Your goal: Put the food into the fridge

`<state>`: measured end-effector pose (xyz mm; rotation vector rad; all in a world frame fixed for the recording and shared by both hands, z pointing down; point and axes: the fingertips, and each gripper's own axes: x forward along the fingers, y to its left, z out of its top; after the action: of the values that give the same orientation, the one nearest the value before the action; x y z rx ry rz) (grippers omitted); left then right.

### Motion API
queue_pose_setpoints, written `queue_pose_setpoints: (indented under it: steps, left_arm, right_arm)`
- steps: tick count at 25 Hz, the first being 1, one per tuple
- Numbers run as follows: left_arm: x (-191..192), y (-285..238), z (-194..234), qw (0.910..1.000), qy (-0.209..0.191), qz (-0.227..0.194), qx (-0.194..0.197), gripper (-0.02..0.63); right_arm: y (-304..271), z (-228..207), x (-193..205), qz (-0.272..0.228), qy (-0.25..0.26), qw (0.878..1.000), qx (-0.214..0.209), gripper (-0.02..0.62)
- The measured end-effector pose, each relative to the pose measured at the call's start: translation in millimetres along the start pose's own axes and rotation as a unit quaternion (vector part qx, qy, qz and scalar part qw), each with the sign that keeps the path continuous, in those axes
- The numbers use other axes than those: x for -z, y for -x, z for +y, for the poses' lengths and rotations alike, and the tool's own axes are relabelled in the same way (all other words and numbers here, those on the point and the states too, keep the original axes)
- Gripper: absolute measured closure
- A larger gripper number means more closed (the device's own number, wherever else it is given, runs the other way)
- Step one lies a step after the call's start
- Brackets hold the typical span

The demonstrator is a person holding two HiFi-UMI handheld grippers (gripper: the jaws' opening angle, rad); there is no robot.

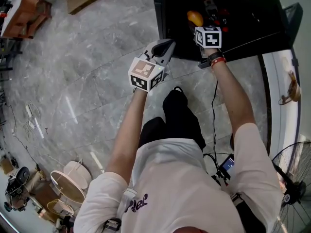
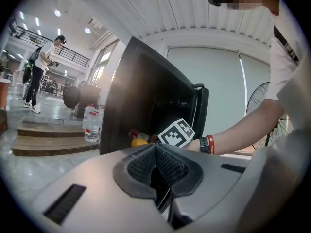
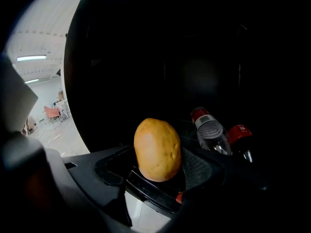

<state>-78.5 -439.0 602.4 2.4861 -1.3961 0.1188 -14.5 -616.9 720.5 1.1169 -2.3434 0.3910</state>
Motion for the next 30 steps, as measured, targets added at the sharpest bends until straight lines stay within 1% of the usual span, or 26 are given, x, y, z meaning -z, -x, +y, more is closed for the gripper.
queue_pose_setpoints:
  steps: [3, 11, 18, 21, 25, 30]
  left_arm:
    - [4, -4, 2, 1.0000, -0.001, 0.001, 0.000, 0.588]
    - [6, -13, 6, 1.0000, -0.007, 0.003, 0.000, 0.588]
    - [5, -12, 11, 1.0000, -0.006, 0.001, -0.001, 0.588]
    - [4, -12, 13, 1.0000, -0.006, 0.001, -0.002, 0.588]
    - [7, -10, 15, 1.0000, -0.008, 0.002, -0.003, 0.588]
    - [7, -5, 18, 1.0000, -0.006, 0.002, -0.006, 0.588]
  right_arm:
    - [-5, -5, -1, 0.003, 0.004, 1.000, 0.008, 0.278]
    - [-27, -10, -3, 0.006, 0.020, 1.000, 0.001, 0.278]
    - [-32, -10, -10, 0.003, 0.029, 1.000, 0.009, 0.279]
    - [-37, -9, -11, 0.000, 0.035, 0.999, 0.006, 0.278]
    - [-38, -7, -8, 0.008, 0.038, 0.999, 0.002, 0.278]
    - [-35, -3, -7, 0.009, 0.033, 0.999, -0.004, 0.238]
